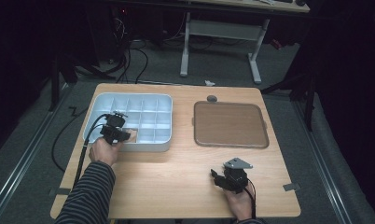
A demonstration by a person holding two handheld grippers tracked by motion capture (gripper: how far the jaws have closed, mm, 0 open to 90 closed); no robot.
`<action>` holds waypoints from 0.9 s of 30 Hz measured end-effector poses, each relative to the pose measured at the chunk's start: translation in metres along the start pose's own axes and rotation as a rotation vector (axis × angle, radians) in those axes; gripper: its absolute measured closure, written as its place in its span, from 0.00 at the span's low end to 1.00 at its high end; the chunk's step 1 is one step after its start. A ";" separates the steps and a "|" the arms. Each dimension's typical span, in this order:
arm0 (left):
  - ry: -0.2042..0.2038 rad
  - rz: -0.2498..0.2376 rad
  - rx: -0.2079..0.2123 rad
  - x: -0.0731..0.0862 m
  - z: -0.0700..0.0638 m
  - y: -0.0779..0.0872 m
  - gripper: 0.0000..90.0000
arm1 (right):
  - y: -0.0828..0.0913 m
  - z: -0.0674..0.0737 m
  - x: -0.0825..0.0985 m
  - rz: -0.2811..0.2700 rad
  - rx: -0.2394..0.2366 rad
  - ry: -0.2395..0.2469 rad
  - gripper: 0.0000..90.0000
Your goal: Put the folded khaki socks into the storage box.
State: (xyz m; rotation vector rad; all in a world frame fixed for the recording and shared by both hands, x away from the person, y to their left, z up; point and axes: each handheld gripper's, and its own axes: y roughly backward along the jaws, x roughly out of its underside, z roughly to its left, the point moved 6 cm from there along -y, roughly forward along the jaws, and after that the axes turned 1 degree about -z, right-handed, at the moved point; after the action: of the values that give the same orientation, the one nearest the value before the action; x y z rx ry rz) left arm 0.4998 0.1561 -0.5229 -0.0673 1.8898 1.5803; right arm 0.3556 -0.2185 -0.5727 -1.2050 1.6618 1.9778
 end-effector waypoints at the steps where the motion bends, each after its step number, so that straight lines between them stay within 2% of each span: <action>1: -0.001 0.005 0.000 0.000 0.000 0.000 0.94 | 0.000 0.000 0.000 0.001 0.000 -0.001 0.43; 5: 0.004 0.015 -0.002 0.000 0.001 -0.001 0.95 | 0.000 0.000 0.000 0.001 0.000 -0.002 0.43; 8: 0.010 0.020 0.014 0.001 0.001 0.000 0.93 | 0.000 0.000 0.000 0.001 0.000 -0.002 0.43; 14: 0.011 0.009 0.052 0.000 -0.003 0.002 0.81 | 0.000 0.000 0.000 -0.001 0.000 0.000 0.43; 18: 0.022 -0.017 0.048 -0.001 -0.004 0.005 0.72 | 0.000 0.000 0.000 0.000 -0.001 -0.001 0.43; 21: 0.017 -0.042 0.044 -0.002 -0.004 0.011 0.69 | 0.000 0.000 0.000 -0.001 -0.002 -0.002 0.43; 27: 0.034 -0.101 0.043 -0.004 -0.003 0.028 0.62 | 0.000 0.000 0.000 -0.001 -0.003 -0.006 0.42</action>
State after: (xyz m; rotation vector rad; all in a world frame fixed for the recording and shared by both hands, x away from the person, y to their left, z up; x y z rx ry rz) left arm 0.4892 0.1597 -0.4972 -0.1690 1.9152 1.4793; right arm 0.3556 -0.2188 -0.5727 -1.1993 1.6563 1.9818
